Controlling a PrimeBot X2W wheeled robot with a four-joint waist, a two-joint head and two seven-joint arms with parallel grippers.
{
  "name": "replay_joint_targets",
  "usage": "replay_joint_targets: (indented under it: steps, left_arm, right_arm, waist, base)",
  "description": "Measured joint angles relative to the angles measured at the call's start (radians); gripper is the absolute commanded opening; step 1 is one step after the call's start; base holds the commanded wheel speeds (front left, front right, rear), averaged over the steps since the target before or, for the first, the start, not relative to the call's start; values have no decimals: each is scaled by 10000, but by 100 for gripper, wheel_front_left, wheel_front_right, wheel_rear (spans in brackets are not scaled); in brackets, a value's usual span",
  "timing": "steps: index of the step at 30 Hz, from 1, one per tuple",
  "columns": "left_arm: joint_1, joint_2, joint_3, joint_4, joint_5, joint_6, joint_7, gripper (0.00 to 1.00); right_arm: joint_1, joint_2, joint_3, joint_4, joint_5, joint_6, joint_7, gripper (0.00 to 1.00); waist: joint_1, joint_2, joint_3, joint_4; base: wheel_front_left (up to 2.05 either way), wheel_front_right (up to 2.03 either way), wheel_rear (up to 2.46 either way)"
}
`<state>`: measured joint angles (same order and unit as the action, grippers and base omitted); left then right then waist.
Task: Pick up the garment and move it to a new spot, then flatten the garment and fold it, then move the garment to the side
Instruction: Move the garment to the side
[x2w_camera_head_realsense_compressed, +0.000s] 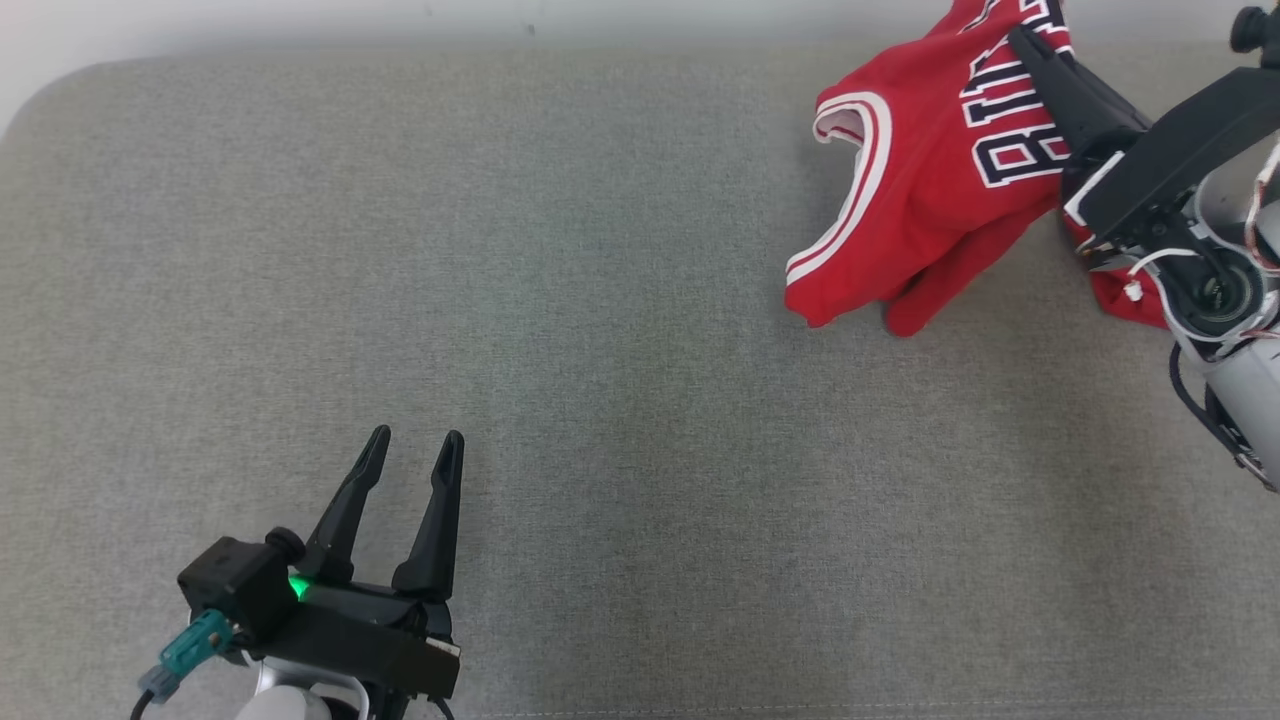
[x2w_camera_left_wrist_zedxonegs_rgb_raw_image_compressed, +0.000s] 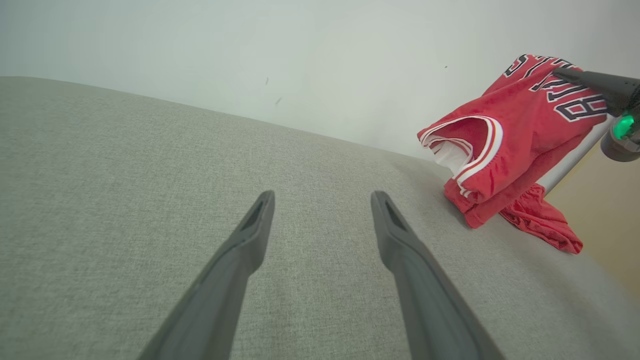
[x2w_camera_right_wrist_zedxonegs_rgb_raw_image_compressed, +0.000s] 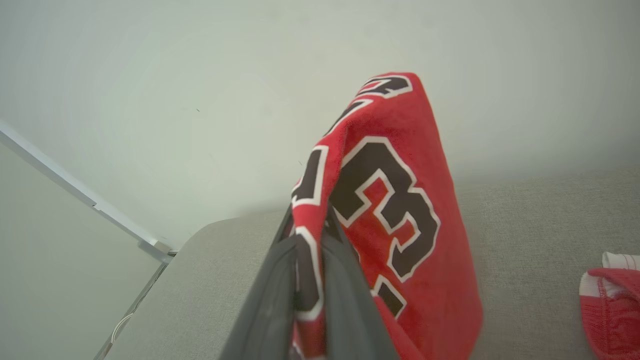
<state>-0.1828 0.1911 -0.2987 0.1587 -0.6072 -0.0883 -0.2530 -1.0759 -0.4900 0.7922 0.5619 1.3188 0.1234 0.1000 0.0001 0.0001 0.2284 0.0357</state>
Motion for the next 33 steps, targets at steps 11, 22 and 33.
replay_joint_targets:
  steps: [11, 22, 33]
  left_arm:
    - [-261, 67, -12, -94, 4, -13, 0, 100]
    - [-362, 211, 56, -169, 4, -52, 0, 100]
    - [-650, 276, 31, -569, 15, -86, 21, 100]
  right_arm:
    - [-3, -859, -151, -259, 554, 0, 662, 0]
    - [25, -2025, 178, 178, 174, 2, 1106, 0]
    - [-65, -2669, 430, 1041, -669, -17, 1174, 0]
  waist:
    - [0, 0, 487, -241]
    - [0, 0, 825, -421]
    - [0, 0, 1452, -491]
  base:
    - [0, 0, 0]
    - [0, 0, 0]
    - [0, 0, 0]
